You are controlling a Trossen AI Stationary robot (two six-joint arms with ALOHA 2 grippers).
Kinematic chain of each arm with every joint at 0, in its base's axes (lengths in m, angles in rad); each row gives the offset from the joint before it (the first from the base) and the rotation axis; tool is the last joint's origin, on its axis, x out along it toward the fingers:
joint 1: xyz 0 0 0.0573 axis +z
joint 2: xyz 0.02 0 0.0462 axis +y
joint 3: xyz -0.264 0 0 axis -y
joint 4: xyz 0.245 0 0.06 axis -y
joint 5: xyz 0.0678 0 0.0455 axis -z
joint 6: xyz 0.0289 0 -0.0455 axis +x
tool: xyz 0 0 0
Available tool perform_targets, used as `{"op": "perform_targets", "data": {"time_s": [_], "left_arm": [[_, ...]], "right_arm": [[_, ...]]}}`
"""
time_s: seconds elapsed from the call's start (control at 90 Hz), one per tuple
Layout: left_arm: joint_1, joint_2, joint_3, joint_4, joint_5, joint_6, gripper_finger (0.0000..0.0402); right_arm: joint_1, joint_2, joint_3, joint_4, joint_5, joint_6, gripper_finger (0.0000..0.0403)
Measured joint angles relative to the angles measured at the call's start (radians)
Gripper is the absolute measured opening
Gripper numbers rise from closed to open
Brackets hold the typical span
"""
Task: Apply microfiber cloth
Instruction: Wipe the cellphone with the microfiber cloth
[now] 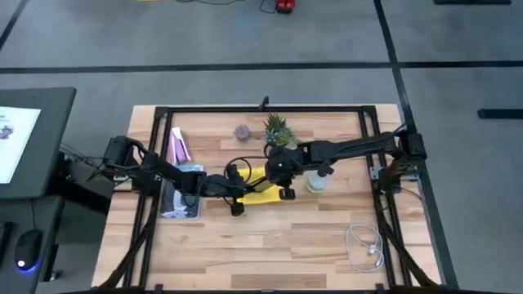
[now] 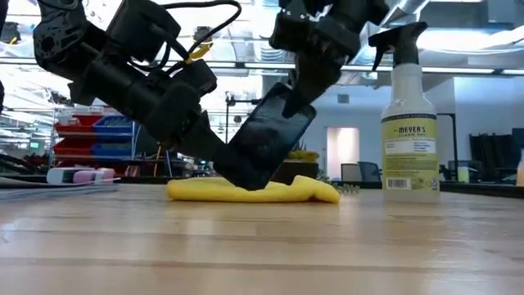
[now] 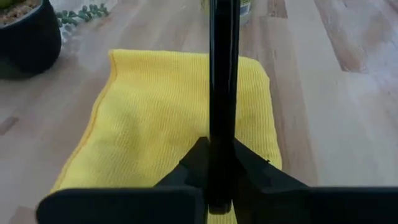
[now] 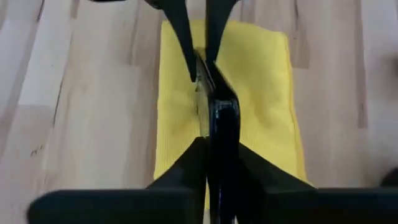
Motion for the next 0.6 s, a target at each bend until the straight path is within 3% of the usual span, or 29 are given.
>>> {"op": "perform_targets", "data": {"time_s": [0.289, 0.6], "left_arm": [[-0.002, -0.017, -0.005, -0.019, -0.004, 0.061, 0.0069], [-0.003, -0.179, -0.003, -0.139, -0.002, 0.078, 0.0108]], "right_arm": [[0.002, -0.032, 0.101, -0.111, 0.010, 0.016, 0.0019], [0.002, -0.033, 0.166, -0.153, 0.021, -0.012, 0.0019]]}}
